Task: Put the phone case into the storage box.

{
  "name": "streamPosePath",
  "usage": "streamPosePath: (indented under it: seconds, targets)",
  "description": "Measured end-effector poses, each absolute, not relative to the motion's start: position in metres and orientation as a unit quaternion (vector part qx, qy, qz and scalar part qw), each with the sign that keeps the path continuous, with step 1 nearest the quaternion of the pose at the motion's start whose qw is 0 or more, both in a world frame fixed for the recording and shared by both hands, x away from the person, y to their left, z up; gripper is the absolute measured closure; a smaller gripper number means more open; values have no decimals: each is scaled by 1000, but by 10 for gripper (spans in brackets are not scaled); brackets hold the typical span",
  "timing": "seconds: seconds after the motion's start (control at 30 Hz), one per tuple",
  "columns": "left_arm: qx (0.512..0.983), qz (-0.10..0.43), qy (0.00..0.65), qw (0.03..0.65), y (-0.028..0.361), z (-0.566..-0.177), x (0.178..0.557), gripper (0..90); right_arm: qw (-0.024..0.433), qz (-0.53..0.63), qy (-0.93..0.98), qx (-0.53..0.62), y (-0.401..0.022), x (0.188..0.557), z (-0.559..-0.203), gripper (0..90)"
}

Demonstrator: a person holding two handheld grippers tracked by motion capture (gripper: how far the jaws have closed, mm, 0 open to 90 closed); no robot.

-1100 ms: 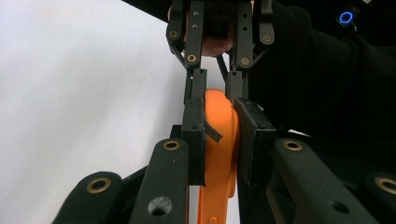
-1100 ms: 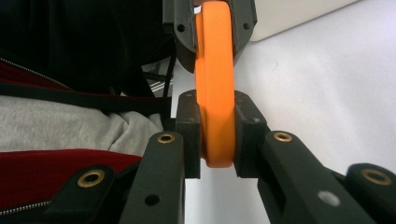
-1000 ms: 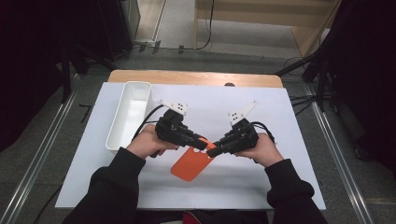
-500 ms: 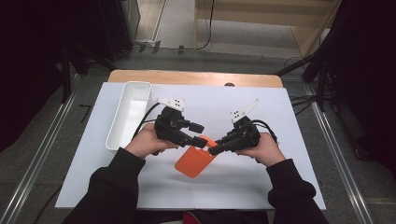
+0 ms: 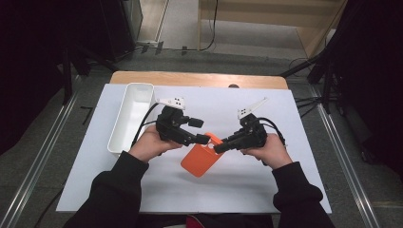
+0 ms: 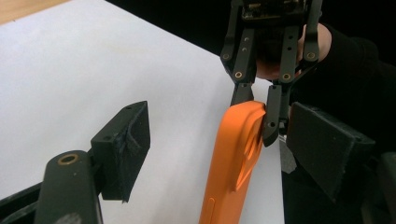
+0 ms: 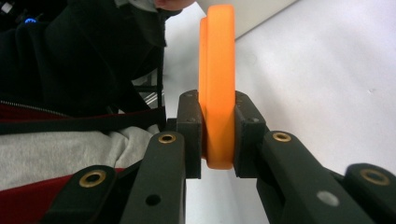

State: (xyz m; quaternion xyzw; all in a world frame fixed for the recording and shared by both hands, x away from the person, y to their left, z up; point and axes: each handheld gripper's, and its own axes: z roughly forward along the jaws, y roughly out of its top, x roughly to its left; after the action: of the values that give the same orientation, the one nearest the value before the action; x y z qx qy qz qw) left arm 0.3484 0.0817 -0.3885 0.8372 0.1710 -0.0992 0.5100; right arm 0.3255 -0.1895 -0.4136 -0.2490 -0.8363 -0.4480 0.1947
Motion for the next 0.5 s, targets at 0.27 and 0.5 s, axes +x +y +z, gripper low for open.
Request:
streamPosePath:
  seconds: [0.27, 0.5]
  targets:
    - [837, -90, 184, 508, 82, -387, 348, 187, 194, -448, -824, -288, -194, 329, -412, 752]
    - [838, -66, 187, 509, 80, -386, 344, 186, 194, -446, -813, -320, -199, 332, -412, 753]
